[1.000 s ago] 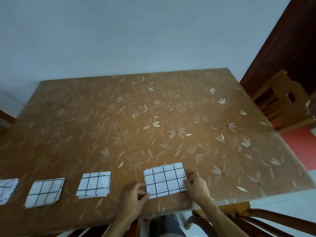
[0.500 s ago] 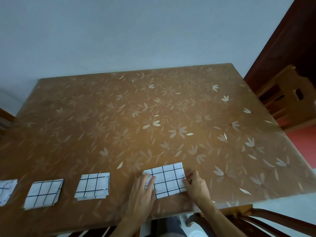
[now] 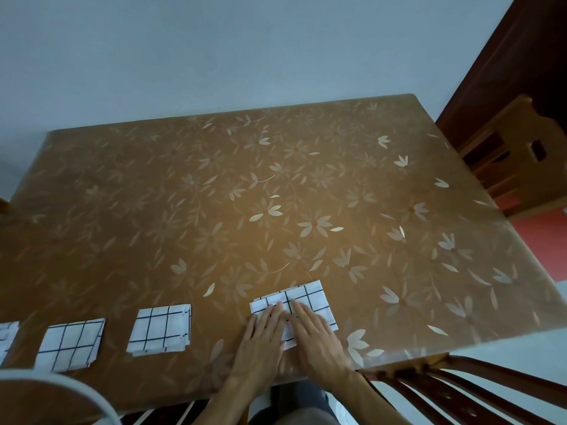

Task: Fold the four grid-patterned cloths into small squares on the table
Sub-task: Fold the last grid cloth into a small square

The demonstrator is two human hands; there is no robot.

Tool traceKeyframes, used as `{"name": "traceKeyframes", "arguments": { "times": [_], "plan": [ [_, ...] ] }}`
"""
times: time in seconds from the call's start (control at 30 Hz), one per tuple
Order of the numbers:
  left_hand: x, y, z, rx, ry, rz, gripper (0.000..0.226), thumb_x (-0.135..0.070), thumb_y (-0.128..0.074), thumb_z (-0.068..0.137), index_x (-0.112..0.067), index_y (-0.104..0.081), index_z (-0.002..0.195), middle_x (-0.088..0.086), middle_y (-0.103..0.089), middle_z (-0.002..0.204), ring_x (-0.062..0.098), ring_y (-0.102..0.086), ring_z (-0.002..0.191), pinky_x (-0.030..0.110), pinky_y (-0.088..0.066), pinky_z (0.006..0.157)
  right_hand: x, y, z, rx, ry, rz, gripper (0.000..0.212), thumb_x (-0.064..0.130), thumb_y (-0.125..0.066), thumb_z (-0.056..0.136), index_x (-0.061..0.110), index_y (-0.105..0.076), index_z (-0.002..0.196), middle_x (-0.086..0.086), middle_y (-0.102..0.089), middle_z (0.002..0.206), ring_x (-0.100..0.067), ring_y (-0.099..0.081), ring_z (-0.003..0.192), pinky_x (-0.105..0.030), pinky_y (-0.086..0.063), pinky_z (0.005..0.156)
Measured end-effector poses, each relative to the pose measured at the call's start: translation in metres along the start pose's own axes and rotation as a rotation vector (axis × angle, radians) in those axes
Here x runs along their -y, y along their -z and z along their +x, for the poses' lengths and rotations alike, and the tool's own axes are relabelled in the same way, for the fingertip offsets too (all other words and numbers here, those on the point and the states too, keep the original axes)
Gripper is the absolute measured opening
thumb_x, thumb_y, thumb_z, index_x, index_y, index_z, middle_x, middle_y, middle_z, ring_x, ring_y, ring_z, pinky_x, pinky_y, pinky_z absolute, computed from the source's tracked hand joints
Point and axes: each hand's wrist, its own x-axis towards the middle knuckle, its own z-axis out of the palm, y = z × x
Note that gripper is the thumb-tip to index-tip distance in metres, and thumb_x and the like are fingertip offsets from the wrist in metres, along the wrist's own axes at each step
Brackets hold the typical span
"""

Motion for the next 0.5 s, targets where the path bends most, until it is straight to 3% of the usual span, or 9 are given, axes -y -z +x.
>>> {"name": "traceKeyframes", "arguments": {
  "times": [0.07, 0.13, 0.33, 0.5],
  "plan": [
    [0.003, -0.002, 0.000, 0.042, -0.009, 0.016, 0.069, -0.044, -0.027, 0.093, -0.008, -0.026, 0.152, 0.012, -0.027, 0.159, 0.028, -0.025, 0.147, 0.047, -0.025, 0.117, 0.007, -0.012, 0.001, 0.082, -0.009, -0.025, 0.065, 0.045, -0.041, 0.089, 0.015, -0.042, 0.147, -0.004, -0.041, 0.154, -0.021, -0.041, 0.140, -0.038, -0.032, 0.113],
    [0.006, -0.002, 0.000, 0.060, -0.016, 0.013, 0.068, -0.044, -0.028, 0.095, -0.009, -0.026, 0.153, 0.011, -0.023, 0.161, 0.027, -0.024, 0.148, 0.047, -0.020, 0.112, 0.008, -0.013, -0.001, 0.113, -0.026, -0.033, 0.062, 0.042, -0.036, 0.094, 0.012, -0.041, 0.148, -0.006, -0.037, 0.155, -0.022, -0.038, 0.142, -0.035, -0.019, 0.112],
    [0.007, -0.001, -0.004, 0.048, 0.001, -0.011, 0.063, -0.042, -0.027, 0.100, -0.012, -0.021, 0.155, 0.005, -0.016, 0.164, 0.022, -0.018, 0.150, 0.045, -0.016, 0.112, -0.021, -0.003, -0.004, 0.135, 0.001, -0.112, 0.058, 0.042, -0.018, 0.106, 0.011, -0.026, 0.154, -0.008, -0.018, 0.162, -0.023, -0.020, 0.149, -0.036, -0.012, 0.115],
    [0.005, -0.001, -0.004, 0.031, 0.015, -0.023, 0.064, -0.041, -0.030, 0.100, -0.012, -0.018, 0.156, 0.005, -0.013, 0.164, 0.022, -0.017, 0.150, 0.045, -0.016, 0.114, -0.038, 0.008, -0.006, 0.128, -0.182, -0.050, 0.065, 0.048, 0.000, 0.100, 0.018, -0.007, 0.157, 0.002, 0.008, 0.162, -0.018, 0.002, 0.152, -0.031, 0.006, 0.122]
  ]
}}
